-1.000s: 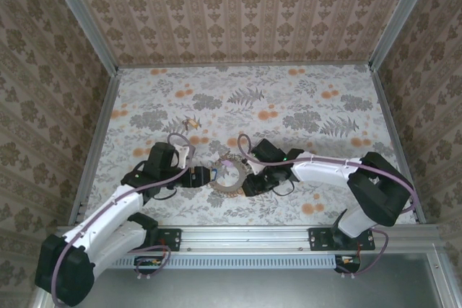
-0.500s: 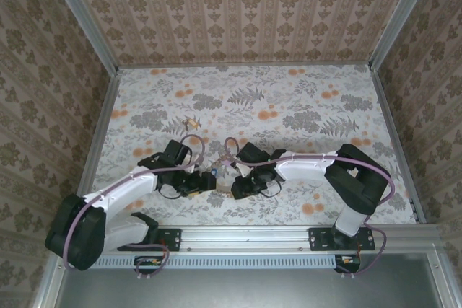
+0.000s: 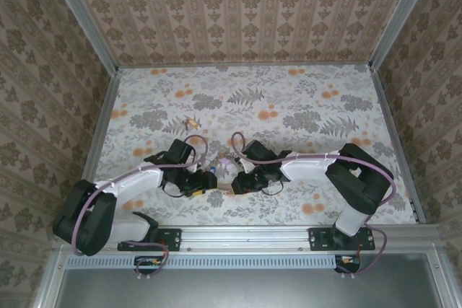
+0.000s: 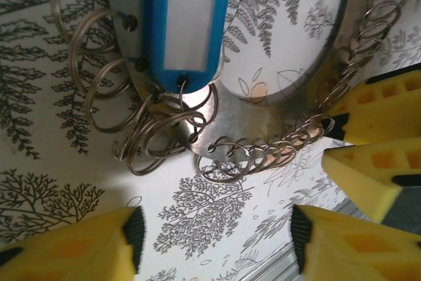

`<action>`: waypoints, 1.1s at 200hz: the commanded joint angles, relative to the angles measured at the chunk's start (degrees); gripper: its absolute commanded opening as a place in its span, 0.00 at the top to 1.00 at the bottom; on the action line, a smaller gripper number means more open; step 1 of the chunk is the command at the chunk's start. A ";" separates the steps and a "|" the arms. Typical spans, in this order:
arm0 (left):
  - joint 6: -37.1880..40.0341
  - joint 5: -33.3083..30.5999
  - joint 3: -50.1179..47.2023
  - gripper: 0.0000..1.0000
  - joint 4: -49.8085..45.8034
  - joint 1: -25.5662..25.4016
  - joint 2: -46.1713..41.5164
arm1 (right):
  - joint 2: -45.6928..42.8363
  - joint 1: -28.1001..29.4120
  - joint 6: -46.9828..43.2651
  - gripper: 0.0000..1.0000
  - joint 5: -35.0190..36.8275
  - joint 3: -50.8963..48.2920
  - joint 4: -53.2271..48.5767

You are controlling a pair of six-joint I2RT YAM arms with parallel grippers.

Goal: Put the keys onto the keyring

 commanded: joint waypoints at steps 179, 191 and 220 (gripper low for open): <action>-1.66 0.88 1.51 0.57 2.48 -0.25 5.40 | 1.69 -2.15 -1.69 0.88 -3.01 -0.78 5.42; -1.66 0.82 1.54 0.57 2.46 -0.25 5.31 | 1.50 -2.23 -1.78 0.90 -3.09 -0.93 5.69; -1.58 0.81 1.72 0.57 2.36 -0.25 4.96 | 0.17 -2.41 -2.28 0.95 -2.34 -1.65 5.85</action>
